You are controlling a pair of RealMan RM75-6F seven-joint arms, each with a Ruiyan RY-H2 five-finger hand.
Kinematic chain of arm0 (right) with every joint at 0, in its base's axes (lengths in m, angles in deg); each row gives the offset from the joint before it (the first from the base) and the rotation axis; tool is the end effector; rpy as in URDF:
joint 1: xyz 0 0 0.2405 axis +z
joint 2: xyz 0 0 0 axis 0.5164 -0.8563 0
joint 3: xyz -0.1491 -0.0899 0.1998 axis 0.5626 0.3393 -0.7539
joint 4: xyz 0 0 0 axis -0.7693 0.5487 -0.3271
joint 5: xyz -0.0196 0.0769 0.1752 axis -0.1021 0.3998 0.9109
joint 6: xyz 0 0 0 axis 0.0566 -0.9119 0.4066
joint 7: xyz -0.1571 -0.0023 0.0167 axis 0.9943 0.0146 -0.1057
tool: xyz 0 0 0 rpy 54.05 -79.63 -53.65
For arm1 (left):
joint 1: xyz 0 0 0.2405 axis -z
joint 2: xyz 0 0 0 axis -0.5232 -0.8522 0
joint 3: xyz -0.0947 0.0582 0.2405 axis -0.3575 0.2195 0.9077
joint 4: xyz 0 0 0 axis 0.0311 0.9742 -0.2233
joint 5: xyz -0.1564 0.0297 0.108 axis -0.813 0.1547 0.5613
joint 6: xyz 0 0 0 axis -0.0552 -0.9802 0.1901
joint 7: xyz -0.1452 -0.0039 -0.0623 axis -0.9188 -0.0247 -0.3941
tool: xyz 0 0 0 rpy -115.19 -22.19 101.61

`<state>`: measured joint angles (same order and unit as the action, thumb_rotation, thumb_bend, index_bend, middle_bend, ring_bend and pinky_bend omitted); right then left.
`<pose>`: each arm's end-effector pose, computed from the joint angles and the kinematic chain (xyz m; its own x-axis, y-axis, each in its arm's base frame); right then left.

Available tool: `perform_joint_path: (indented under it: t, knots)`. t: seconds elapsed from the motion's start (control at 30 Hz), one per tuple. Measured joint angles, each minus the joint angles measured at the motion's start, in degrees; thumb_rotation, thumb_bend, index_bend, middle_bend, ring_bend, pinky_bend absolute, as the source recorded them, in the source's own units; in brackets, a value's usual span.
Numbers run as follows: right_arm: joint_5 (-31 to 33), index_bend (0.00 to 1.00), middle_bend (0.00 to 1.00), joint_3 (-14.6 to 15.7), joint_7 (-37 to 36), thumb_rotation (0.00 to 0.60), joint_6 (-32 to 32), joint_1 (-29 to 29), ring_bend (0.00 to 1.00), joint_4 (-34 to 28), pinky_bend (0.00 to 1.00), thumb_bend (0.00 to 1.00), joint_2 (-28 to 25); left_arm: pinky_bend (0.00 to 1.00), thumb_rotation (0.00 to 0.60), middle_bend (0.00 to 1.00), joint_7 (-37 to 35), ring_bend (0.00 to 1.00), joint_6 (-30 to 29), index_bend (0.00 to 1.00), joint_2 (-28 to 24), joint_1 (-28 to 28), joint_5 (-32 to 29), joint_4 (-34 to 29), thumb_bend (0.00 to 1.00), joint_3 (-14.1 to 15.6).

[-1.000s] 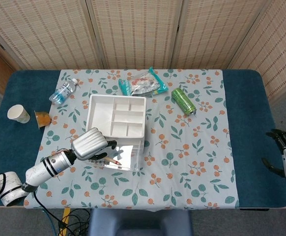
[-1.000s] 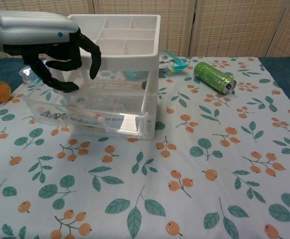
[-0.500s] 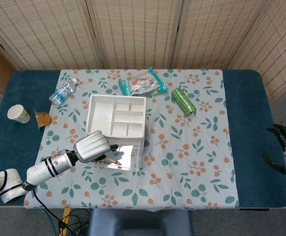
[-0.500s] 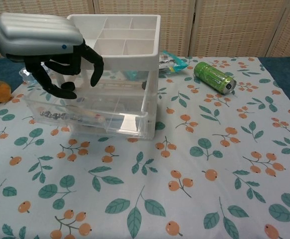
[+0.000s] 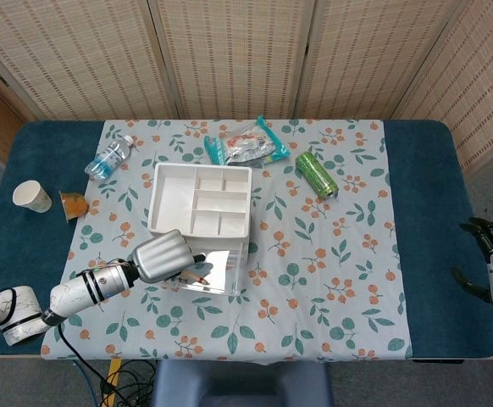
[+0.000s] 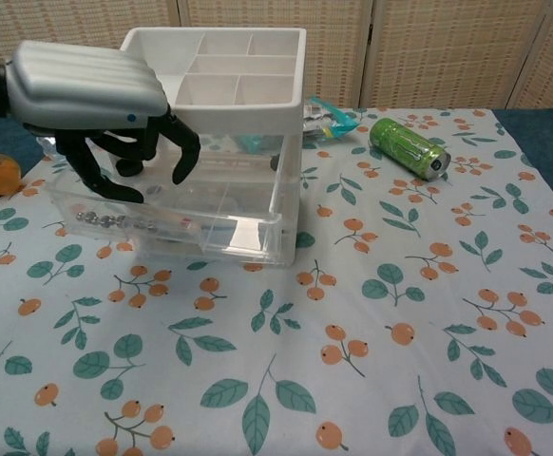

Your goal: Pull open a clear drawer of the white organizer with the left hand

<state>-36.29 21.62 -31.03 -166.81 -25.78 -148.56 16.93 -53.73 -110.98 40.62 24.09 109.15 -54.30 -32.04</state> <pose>-0.2957 -0.2122 0.2312 0.4435 0.1452 0.8844 -0.8947 0.0137 0.4464 -0.0928 0.3472 0.0765 0.7735 -0.0951 0.6266 0.2432 -0.8685 -0.4320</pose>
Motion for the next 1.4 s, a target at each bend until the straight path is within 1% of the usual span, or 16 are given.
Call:
perform_joint_path:
  t: [0.13, 0.37, 1.13, 1.4]
  knots:
    - [0.06, 0.22, 0.19, 0.07, -0.14, 0.6, 0.03, -0.05, 0.22, 0.12, 0.22, 0.24, 0.12, 1.0, 0.6, 0.98, 0.98, 1.0, 0.14, 0.46, 0.0, 0.11, -0.51, -0.28, 0.22, 0.06]
    - [0.33, 0.22, 0.19, 0.12, -0.52, 0.6, 0.16, -0.15, 0.22, 0.5, 0.22, 0.24, 0.24, 1.0, 0.6, 0.98, 1.89, 1.0, 1.3, 0.46, 0.2, 0.64, -1.41, -0.58, 0.2, 0.14]
    - [0.96, 0.22, 0.19, 0.28, -2.13, 0.6, 0.51, -0.48, 0.22, 2.16, 0.22, 0.24, 0.83, 1.0, 0.6, 0.98, 4.91, 1.0, 4.2, 0.46, 1.12, 1.83, -5.07, -2.2, 0.2, -0.32]
    - [1.27, 0.22, 0.19, 0.2, -2.66, 0.6, 0.69, -0.52, 0.22, 2.75, 0.21, 0.24, 0.92, 1.0, 0.6, 0.98, 4.72, 1.0, 3.81, 0.48, 2.02, 2.17, -5.06, -1.47, 0.2, -0.4]
